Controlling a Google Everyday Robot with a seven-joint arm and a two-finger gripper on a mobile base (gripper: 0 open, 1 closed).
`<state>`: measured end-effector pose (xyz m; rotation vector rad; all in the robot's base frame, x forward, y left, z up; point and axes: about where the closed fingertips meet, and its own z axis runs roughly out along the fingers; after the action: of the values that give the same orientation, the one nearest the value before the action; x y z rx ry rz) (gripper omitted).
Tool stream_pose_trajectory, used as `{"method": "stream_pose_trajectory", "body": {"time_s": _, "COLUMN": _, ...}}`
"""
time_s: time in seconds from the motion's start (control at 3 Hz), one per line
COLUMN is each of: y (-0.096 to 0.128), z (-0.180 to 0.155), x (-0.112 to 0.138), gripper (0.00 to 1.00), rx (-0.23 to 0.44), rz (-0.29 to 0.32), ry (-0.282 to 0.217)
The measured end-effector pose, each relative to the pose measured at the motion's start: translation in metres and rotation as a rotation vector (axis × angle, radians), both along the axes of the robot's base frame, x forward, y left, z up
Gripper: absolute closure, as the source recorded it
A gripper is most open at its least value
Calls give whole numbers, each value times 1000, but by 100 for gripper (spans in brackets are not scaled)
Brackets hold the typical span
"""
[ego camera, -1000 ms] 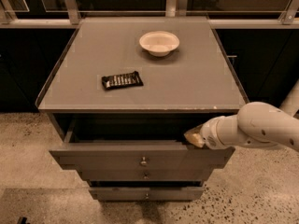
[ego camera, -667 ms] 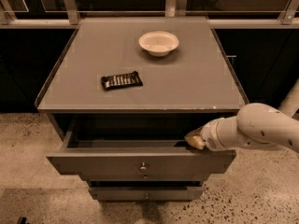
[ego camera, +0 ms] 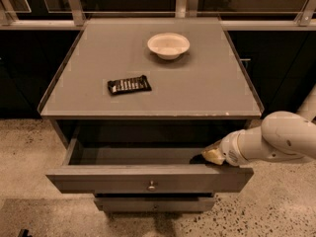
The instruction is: Open top drawer
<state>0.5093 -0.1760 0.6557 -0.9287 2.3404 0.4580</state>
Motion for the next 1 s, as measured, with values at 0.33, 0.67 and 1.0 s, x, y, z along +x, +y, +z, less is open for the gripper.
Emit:
{"method": "stream_pose_trajectory", "body": {"time_s": 0.33, "y": -15, "z": -3, "x": -28, "gripper": 100, "rx": 69, "rz": -2, "ry": 59}}
{"method": "stream_pose_trajectory", "body": {"time_s": 0.67, "y": -17, "z": -2, "x": -31, "gripper": 100, "rx": 82, "rz": -3, "ry": 69}}
{"method": "stream_pose_trajectory", "body": {"time_s": 1.0, "y": -34, "z": 1, "x": -62, "gripper": 100, "rx": 158, "rz": -22, "ry": 111}}
